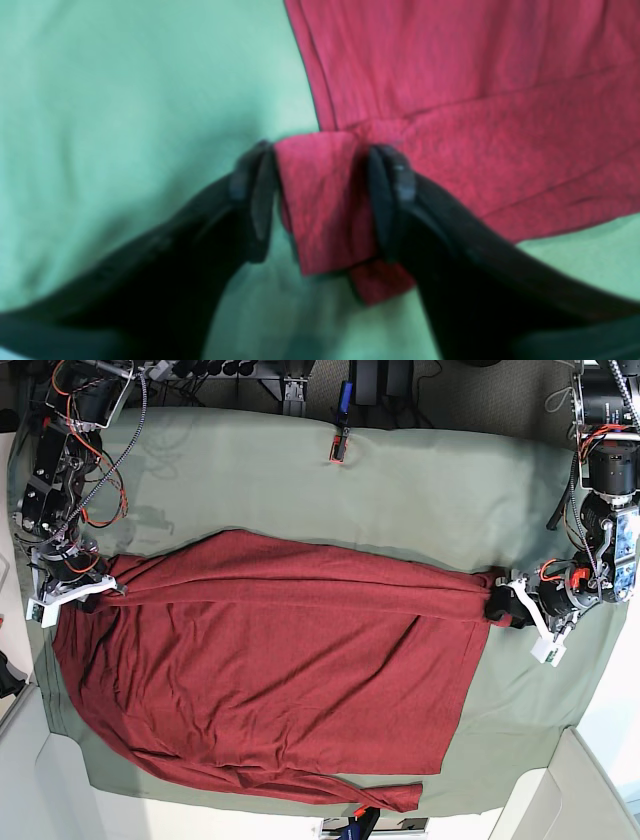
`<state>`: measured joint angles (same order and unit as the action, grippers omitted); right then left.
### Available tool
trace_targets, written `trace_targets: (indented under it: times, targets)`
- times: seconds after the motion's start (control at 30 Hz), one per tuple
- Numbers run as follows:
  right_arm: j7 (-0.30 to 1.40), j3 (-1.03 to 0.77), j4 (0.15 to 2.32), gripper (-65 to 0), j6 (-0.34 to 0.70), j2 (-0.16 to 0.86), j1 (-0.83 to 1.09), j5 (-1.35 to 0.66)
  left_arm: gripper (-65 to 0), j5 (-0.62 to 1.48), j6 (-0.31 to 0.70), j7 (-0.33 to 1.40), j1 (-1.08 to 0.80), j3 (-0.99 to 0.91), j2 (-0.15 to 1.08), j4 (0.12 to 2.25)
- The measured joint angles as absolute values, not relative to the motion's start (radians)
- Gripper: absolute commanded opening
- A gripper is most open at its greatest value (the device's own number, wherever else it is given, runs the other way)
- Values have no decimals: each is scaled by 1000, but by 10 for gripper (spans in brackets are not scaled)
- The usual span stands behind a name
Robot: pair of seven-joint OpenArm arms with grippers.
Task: Fold the T-shirt properly
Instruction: 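Lift the shoulder edge with both grippers and fold it over the shirt, then release the fabric and regrasp the folded edge with both grippers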
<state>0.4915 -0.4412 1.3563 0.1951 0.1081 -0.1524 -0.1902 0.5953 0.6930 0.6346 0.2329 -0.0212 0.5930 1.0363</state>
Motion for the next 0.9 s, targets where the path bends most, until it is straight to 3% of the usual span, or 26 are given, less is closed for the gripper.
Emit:
trace_targets:
  times: [0.07, 0.13, 0.27, 0.33, 0.5, 0.9]
  targets:
    - [491, -442, 1356, -278, 195, 108, -150, -207, -289, 599, 693, 641, 234, -18, 594, 1036]
    - [492, -443, 1356, -221, 195, 108, -150, -217, -289, 654, 693, 717, 241, -18, 596, 1036]
    - [570, -461, 1378, -222, 194, 106, -146, -217, -289, 948, 690, 994, 243, -15, 627, 1044]
    - [587, -483, 1435, -222, 194, 105, -129, -229, -289, 1099, 692, 1053, 217, -16, 668, 1063]
    - [585, -548, 1570, -222, 194, 109, -43, -250, -289, 1139, 693, 1083, 146, -109, 754, 1134]
    - [611, -621, 1578, -222, 194, 102, 83, -337, -289, 1195, 692, 1111, 6, -134, 737, 1152]
